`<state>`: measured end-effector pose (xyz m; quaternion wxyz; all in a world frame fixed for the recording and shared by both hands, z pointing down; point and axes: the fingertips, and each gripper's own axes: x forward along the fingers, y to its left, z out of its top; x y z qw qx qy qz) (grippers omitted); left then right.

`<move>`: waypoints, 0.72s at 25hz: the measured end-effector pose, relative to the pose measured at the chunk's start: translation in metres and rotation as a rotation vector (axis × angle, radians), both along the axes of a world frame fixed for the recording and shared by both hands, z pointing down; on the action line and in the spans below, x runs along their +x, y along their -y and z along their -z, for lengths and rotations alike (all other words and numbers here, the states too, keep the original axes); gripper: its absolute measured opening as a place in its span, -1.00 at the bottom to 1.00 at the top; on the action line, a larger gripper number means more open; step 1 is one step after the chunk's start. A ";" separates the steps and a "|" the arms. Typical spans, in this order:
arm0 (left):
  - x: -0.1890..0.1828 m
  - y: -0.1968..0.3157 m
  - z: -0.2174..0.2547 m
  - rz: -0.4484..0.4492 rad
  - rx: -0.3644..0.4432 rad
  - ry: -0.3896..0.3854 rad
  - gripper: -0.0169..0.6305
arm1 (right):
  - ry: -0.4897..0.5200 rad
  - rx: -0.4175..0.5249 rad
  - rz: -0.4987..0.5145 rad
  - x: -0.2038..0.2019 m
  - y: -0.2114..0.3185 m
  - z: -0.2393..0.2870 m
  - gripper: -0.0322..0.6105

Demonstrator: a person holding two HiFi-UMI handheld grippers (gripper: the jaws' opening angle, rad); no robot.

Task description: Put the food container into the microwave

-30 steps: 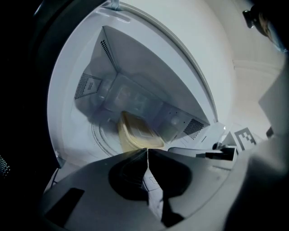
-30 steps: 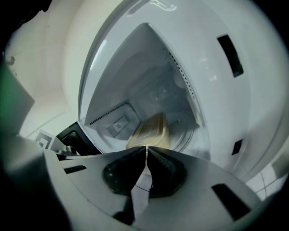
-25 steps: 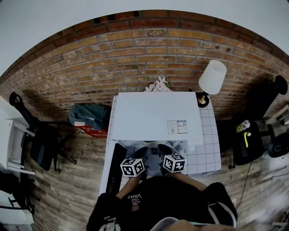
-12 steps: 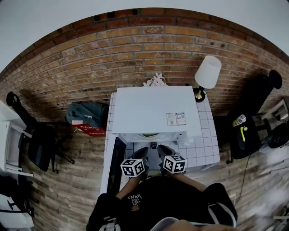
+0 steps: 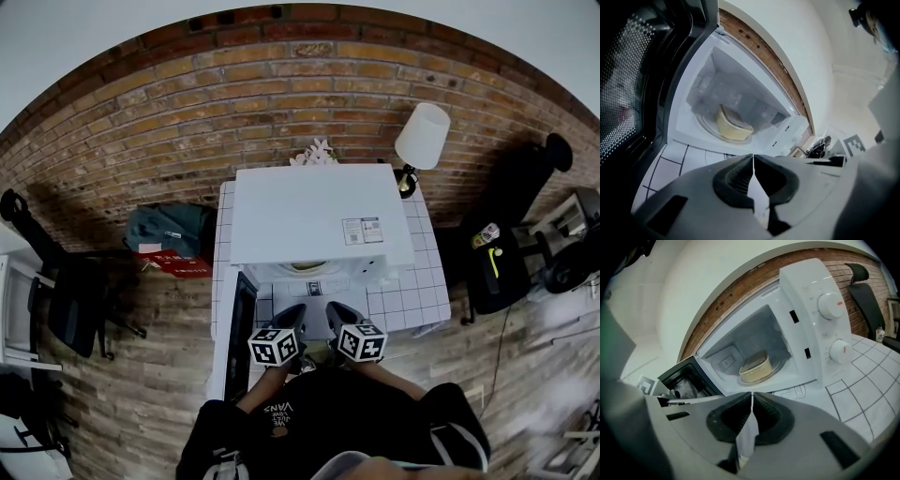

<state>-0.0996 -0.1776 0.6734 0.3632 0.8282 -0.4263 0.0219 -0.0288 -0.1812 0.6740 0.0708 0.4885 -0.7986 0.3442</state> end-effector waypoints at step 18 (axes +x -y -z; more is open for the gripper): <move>0.037 -0.024 0.008 0.003 0.029 0.014 -0.90 | -0.007 0.028 0.004 0.042 -0.024 0.004 -0.86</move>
